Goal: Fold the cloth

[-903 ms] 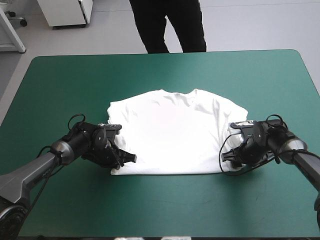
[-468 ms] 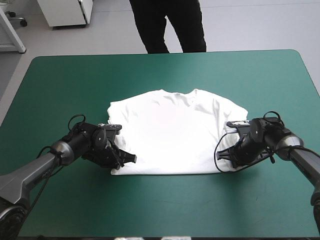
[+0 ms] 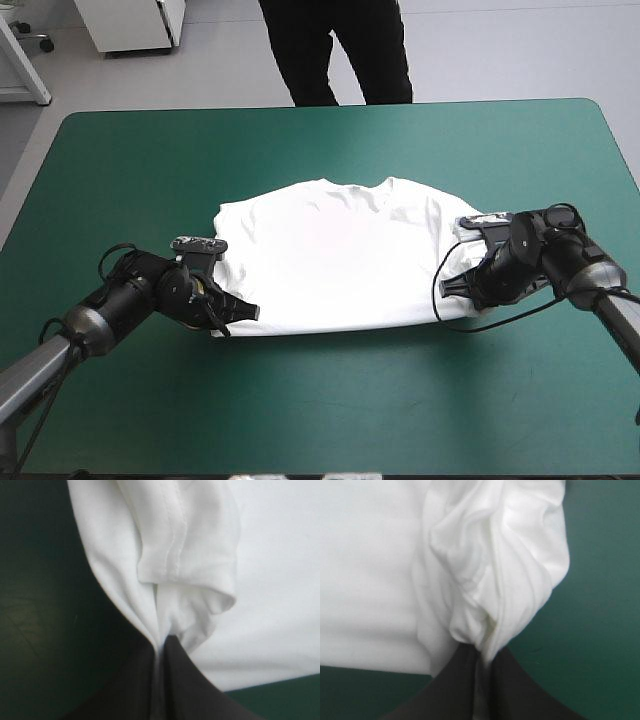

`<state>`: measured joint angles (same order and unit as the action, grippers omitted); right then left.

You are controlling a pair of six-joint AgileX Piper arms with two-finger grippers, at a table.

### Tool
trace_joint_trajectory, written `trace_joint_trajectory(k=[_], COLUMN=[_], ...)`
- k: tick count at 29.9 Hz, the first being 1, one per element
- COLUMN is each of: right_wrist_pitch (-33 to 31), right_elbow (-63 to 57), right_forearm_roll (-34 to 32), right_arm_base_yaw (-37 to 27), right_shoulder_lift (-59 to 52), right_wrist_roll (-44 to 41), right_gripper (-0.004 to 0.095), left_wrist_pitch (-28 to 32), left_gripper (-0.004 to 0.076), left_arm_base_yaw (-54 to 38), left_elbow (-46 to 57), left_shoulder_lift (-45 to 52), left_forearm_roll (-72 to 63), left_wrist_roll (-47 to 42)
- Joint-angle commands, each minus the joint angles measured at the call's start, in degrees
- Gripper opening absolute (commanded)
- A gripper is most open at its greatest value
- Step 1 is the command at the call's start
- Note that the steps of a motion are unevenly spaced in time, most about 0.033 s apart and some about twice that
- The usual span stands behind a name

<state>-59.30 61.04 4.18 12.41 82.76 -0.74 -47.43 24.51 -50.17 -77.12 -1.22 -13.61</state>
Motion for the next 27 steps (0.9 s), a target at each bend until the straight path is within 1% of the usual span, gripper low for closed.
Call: trace_joint_trajectory(k=[1, 3, 7, 11, 14, 20, 23, 27], right_wrist_pitch=[-2.5, -3.8, -4.0, -1.8, 2.3, 12.4, 17.9, 24.0], right_elbow=[5.0, 7.3, 10.7, 14.2, 16.5, 18.3, 18.3, 18.3], right_forearm_roll=[-0.9, -0.9, -0.8, -1.1, -1.1, -1.1, -1.2, -1.2], right_arm_base_yaw=[-0.4, -0.4, -0.4, -0.4, -0.4, -0.4, -0.5, -0.5], right_shoulder_lift=[-2.8, -2.8, -2.8, -2.8, -2.8, -2.8, -2.1, 0.3], right_wrist_roll=[0.2, 0.1, -0.9, -1.9, -2.3, -3.1, -4.6, -4.6], right_gripper=[-0.0017, -0.0017, -0.0017, -0.0017, -0.0017, -0.0017, -0.0017, -0.0017], left_wrist_pitch=[-0.2, -0.3, -0.3, 1.4, 4.0, 9.0, 13.1, 19.7], left_gripper=[-0.0009, -0.0009, -0.0009, -0.0009, -0.0009, -0.0009, -0.0009, -0.0009], left_arm_base_yaw=[0.0, 0.0, 0.0, 0.0, 0.0, 0.0, -0.1, -0.1], left_elbow=[-1.3, -2.6, -7.3, -13.3, -16.1, -18.2, -18.8, -19.1], left_shoulder_lift=[4.6, 6.1, 7.0, 6.9, 6.7, 3.6, 0.8, -3.1], left_forearm_roll=[0.5, 0.5, 0.8, 2.9, 6.0, 13.6, 15.5, 18.6], left_wrist_roll=[-0.7, -0.8, -0.8, -0.8, -1.6, -6.5, -8.5, -11.4])
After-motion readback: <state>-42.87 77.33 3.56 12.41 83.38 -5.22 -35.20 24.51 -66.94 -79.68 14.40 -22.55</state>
